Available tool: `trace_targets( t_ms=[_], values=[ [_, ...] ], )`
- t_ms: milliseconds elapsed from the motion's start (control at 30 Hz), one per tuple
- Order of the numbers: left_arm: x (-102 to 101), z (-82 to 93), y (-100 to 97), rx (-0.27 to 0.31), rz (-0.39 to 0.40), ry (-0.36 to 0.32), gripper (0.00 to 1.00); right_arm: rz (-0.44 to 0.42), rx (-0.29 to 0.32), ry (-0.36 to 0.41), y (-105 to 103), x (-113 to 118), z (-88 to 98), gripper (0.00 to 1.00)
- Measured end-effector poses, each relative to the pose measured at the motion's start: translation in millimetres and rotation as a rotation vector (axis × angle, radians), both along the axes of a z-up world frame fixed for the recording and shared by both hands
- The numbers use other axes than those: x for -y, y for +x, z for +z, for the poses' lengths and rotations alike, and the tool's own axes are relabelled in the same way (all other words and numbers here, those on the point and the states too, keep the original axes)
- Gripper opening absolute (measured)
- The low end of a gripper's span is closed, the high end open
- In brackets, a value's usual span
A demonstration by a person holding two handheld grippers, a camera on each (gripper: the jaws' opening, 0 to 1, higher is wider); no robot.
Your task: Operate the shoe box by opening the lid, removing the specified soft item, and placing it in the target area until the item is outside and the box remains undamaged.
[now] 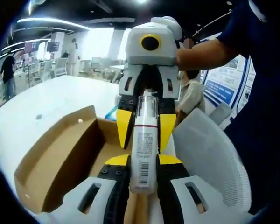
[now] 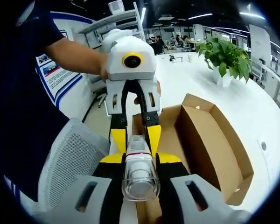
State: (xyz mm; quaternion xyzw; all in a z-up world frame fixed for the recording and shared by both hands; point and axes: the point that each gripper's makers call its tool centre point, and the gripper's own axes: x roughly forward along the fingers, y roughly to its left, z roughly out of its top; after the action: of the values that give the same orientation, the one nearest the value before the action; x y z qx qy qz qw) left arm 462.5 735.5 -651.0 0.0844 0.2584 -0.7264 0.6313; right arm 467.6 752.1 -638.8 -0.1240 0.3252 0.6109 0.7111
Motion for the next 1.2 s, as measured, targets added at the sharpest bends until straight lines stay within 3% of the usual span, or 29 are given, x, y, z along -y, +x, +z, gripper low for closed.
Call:
trace_targets(
  t_ms=[200, 300, 367, 467, 533, 700, 833, 967, 1200],
  values=[
    [-7.7, -2.2, 6.4, 0.022, 0.041, 0.023, 0.24, -0.017, -0.003, -0.032, 4.8, 10.4, 2.4, 0.23],
    [-16.0, -4.2, 10.4, 0.034, 0.081, 0.044, 0.24, -0.027, 0.004, -0.083, 8.0, 21.0, -1.0, 0.23],
    [-22.2, -4.2, 13.6, 0.082, 0.111, 0.059, 0.25, -0.028, 0.016, -0.131, 9.4, 29.4, -2.5, 0.23],
    [-28.1, 1.2, 6.3, 0.084, 0.131, 0.049, 0.25, -0.006, 0.042, -0.21, 9.5, 42.4, -3.7, 0.23],
    [-34.6, 2.1, 1.9, 0.13, 0.14, 0.068, 0.26, 0.015, 0.063, -0.258, 8.5, 49.2, -4.4, 0.23],
    [-43.2, 5.5, -14.1, 0.153, 0.165, 0.072, 0.31, 0.04, 0.068, -0.312, 1.3, 59.0, 3.7, 0.23],
    [-45.7, 10.7, -20.6, 0.185, 0.184, 0.047, 0.3, 0.061, 0.082, -0.344, -4.5, 64.8, 15.8, 0.23],
    [-41.4, 21.9, -23.6, 0.176, 0.226, -0.022, 0.31, 0.079, 0.095, -0.371, -10.0, 66.5, 28.8, 0.23],
    [-37.2, 28.8, -31.5, 0.171, 0.235, -0.073, 0.3, 0.098, 0.097, -0.419, -21.5, 70.6, 45.4, 0.23]
  ],
)
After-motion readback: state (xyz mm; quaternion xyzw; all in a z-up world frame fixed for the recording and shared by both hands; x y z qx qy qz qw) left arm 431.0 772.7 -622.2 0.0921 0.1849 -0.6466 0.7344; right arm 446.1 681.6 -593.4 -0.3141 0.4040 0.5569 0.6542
